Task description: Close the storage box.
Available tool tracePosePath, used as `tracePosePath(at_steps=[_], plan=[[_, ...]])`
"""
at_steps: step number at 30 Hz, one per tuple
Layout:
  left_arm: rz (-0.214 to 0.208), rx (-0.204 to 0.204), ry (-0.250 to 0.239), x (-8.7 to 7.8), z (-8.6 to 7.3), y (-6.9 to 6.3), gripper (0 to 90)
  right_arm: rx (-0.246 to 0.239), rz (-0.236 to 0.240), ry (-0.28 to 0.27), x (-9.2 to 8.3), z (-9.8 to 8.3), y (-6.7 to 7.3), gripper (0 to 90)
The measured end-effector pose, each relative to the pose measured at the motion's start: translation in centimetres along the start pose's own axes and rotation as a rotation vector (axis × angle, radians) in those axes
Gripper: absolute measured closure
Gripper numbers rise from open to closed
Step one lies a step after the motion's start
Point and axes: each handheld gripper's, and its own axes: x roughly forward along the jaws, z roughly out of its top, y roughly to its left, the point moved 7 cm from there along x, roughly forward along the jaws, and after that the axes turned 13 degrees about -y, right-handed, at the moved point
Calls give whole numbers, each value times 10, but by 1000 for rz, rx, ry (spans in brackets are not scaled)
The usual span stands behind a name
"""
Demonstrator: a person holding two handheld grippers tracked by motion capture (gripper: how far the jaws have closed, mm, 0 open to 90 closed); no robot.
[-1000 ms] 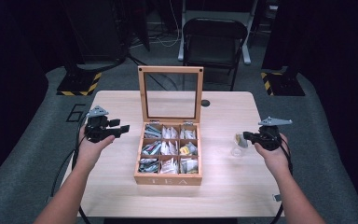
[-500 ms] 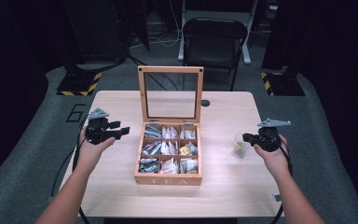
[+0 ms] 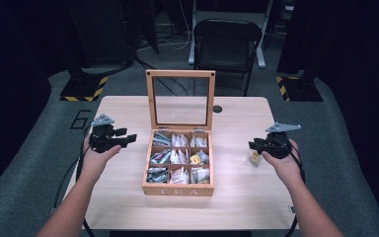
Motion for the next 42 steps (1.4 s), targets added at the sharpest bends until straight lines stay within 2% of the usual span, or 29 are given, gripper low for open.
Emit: tracePosePath(at_steps=[8,10,19,23,32,37,42], plan=[[-7,4,7,-2,1,0,436,-42,29,-3,4,12,15,614],[-8,-5,6,-2,1,0,436,-42,36,-5,5,14,19,614],[-12,1,5,-3,1,0,432,-60,75,-17,11,25,36,599],[-15,-14,3,-4,2,-1,431,-74,92,-14,15,29,44,579],[-10,1,2,-5,4,-2,416,-119,115,-21,22,39,61,523],[-5,3,5,-5,4,-1,401,-113,135,-37,28,45,69,510],[-19,6,6,-6,5,-3,402,-111,157,-47,34,50,76,517]])
